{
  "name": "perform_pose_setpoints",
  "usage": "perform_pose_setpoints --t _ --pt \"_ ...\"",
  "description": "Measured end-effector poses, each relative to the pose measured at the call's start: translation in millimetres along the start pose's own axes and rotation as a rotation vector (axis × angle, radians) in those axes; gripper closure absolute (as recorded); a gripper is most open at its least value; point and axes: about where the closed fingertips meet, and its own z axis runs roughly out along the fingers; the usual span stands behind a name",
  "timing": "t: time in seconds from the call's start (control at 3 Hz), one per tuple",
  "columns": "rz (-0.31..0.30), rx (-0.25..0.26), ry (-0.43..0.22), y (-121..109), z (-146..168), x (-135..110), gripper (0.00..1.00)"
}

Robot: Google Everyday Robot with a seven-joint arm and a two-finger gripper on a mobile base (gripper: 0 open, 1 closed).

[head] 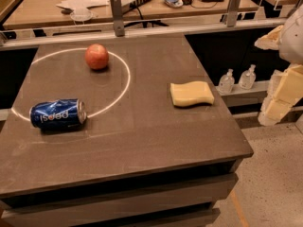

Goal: Move sponge near apple

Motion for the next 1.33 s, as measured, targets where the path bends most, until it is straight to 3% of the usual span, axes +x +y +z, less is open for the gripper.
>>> perform_pose_setpoints --t 0.33,0.67,1.0,1.33 --pt "-0.046 -0.036 -0.209 -26.8 23.4 0.4 0.00" --pt "-0.095 -0.106 -0.355 -42.5 50.8 -7.7 0.00" --pt "-0.119 -0.164 -0.430 -52.8 79.9 -16.3 0.00" --pt "-0.135 -0.164 -0.469 -63.2 113.0 -31.8 0.00"
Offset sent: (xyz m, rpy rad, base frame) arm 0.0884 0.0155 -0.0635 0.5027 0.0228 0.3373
